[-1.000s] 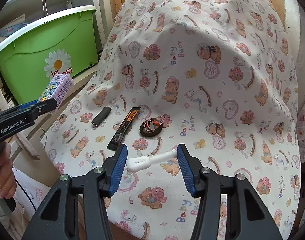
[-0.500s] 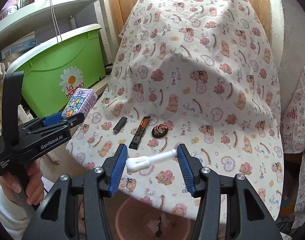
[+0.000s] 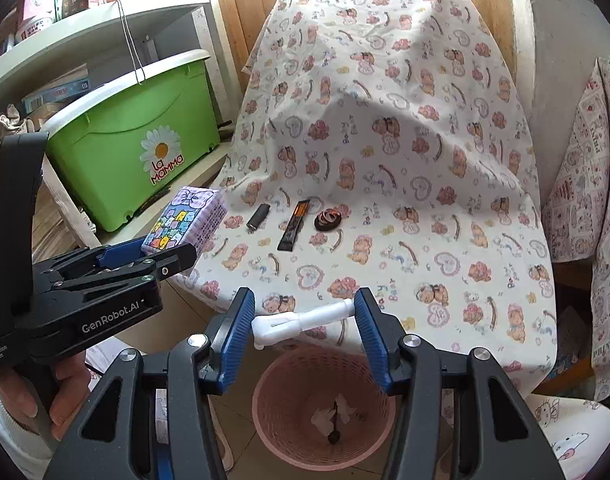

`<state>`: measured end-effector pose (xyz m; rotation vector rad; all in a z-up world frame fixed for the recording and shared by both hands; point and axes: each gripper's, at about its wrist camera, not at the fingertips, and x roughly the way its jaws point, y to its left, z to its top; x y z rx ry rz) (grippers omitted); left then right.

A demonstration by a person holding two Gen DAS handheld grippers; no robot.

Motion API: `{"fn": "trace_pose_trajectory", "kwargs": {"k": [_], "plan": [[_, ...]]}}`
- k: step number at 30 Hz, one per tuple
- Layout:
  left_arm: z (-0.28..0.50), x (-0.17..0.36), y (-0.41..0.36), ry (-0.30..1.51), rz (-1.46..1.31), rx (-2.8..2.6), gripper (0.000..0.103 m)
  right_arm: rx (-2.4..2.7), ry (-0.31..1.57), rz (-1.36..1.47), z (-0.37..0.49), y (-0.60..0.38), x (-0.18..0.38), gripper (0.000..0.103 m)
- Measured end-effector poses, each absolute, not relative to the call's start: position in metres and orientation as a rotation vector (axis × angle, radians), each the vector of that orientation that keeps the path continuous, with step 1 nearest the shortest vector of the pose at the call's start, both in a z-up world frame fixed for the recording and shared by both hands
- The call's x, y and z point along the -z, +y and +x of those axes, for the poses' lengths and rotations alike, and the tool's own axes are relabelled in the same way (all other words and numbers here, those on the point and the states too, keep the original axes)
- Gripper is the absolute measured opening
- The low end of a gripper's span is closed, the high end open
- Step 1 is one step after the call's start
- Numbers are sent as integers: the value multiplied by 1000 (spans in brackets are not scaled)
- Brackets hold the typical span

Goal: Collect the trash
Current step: 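Carry the tissue pack and white stick over the pink wastebasket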

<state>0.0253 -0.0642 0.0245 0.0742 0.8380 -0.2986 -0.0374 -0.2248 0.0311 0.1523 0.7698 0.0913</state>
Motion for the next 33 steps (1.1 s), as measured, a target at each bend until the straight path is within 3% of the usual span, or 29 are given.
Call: {"fn": "trace_pose_trajectory", "kwargs": {"k": [10,28,33], "plan": [[17,20,-59,1037,19,369,51,-93,932,121,-32,-220,29,54],[14,121,-87,1371,178,359,51,43,1214,17,-10,-212,130,54],[10,152,-96,1443,224,362,51,112,1300,98,1,-226,168,54]]}}
